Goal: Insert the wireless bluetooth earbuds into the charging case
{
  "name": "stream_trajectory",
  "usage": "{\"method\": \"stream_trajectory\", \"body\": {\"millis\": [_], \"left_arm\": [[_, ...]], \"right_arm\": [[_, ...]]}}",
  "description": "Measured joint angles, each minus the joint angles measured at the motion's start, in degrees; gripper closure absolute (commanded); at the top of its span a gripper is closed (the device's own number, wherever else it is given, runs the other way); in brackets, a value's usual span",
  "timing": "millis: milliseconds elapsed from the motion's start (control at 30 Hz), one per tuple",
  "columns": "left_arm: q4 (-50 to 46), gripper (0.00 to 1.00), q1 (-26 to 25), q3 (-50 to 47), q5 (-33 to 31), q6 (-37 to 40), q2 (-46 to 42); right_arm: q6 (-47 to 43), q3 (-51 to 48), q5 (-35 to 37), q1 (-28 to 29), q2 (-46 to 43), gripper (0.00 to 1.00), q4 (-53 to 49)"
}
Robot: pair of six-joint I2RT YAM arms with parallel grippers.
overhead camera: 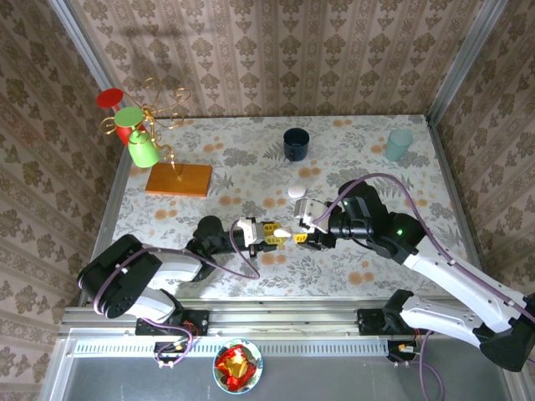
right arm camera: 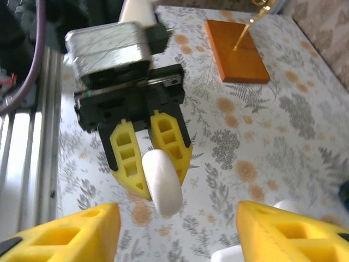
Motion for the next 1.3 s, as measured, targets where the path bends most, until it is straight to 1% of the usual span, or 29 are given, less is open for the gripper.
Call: {"method": "stream_trajectory", "body": {"millis": [167,233,300,567,600,633,767,833,933,1033,1133,1167,1300], "left_arm": [[0.02,1.0,0.02,0.94,1.75,-0.74,0.0],[0.02,1.0,0.02,1.29,2.25,-0.92,0.0],[0.04,1.0,0.02,1.38,2.45,-1.07,0.0],[-0.46,1.0,0.72,1.38,3.82,-1.03,0.02],[-0.44,0.97,0.76,1.38,3.87,-1.03,0.02],[-0.44,0.9,0.81,1.38,3.85,-1.03,0.02],[-0.17,0.58,1.18,1.33,3.3,-0.9,0.02],[0.24,0.38,1.97,0.76,2.19,-0.92,0.0],[0.74,0.21,3.91,-1.68,0.04,-0.22,-0.39],[0.46,0.11,5.77,-4.98,-3.08,0.52,-2.03],[-2.27,0.08,6.05,-6.05,-6.56,1.44,-4.63],[-3.61,0.07,6.05,-6.03,-7.5,1.79,-5.57],[-12.63,0.05,5.99,-5.92,-10.78,4.68,-10.93]], "right_arm": [[-5.16,0.02,-0.02,1.25,5.14,0.48,-0.02],[-6.69,0.02,-0.02,1.62,7.65,0.55,-0.04],[-7.82,0.02,-0.04,1.77,9.31,0.69,0.02],[-8.33,0.02,-0.2,1.7,10.23,0.8,0.52],[-8.28,0.04,-0.15,1.7,10.23,0.81,0.68],[-8.22,0.02,-0.2,1.7,10.23,0.82,0.7],[-7.61,-0.39,-0.07,1.57,10.14,0.83,2.1],[-6.43,-1.81,0.17,1.18,9.66,0.82,4.92],[-3.04,-5.18,0.85,0.2,8.48,0.82,9.84],[2.43,-8.52,1.62,-1.38,7.61,0.82,14.97],[9.2,-11.32,2.58,-2.8,7.43,0.84,20.7],[11.89,-12.0,3.13,-3.17,7.45,0.86,22.32],[21.97,-12.37,5.22,-3.96,8.81,0.89,27.08]]}}
